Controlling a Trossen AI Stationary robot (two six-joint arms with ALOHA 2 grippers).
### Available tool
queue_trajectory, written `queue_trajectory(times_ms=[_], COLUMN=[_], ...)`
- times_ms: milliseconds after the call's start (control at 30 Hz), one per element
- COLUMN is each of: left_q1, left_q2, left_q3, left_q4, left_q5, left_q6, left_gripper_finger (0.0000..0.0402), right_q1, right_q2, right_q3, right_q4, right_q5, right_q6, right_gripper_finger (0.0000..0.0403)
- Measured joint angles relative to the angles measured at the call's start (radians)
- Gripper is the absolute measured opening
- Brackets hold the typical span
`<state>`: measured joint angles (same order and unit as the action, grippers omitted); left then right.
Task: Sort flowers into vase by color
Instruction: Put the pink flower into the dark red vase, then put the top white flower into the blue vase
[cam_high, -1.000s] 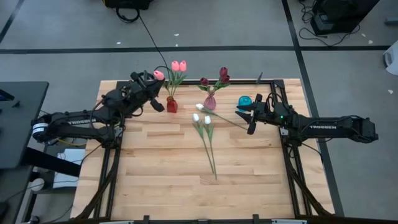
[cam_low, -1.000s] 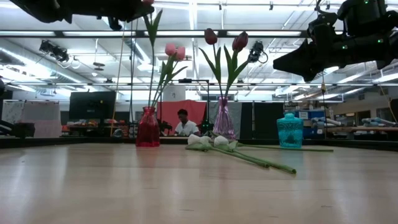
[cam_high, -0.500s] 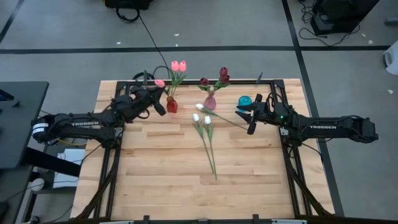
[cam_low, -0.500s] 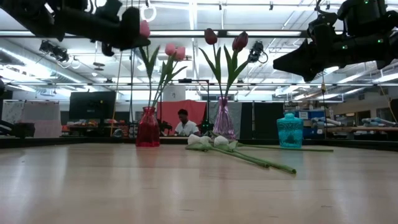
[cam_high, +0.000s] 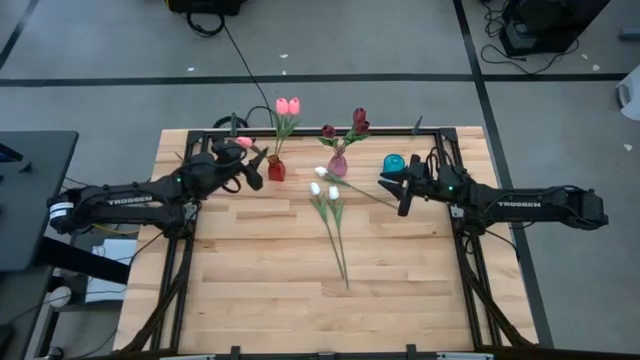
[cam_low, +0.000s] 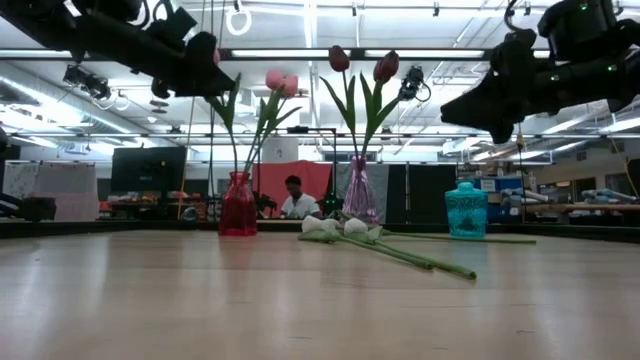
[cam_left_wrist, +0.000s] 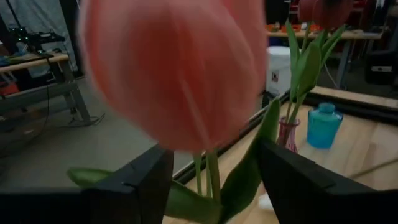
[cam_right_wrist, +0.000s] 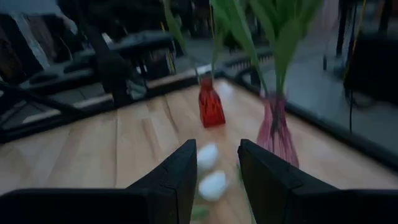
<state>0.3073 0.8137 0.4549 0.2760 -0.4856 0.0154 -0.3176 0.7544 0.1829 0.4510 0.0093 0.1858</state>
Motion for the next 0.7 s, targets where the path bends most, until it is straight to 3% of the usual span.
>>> queue_trajectory(times_ms=[233, 433, 700], left_q1=[-0.002, -0.047, -0.164], left_q2=[-0.121, -0.220, -0.189], left_q3=[-0.002, -0.058, -0.204], left_q4=[-0.119, -0.122, 0.067], left_q5=[0.062, 0.115, 0.067], left_q6=[0.003, -0.042, -0.162], left_gripper_finger=[0.0239, 0.0239, 0.0239], right_q1=[0.022, 0.096, 0.170], right_q2=[0.000, 0.007, 0.089], right_q3=[0.076, 0.118, 0.178], right_q4=[-0.223, -0.303, -0.416], right_q5=[0.065, 0.157, 0.235], right_q6=[0.083, 0.105, 0.159], right_gripper_finger=[0.0133, 0.0133, 0.0133])
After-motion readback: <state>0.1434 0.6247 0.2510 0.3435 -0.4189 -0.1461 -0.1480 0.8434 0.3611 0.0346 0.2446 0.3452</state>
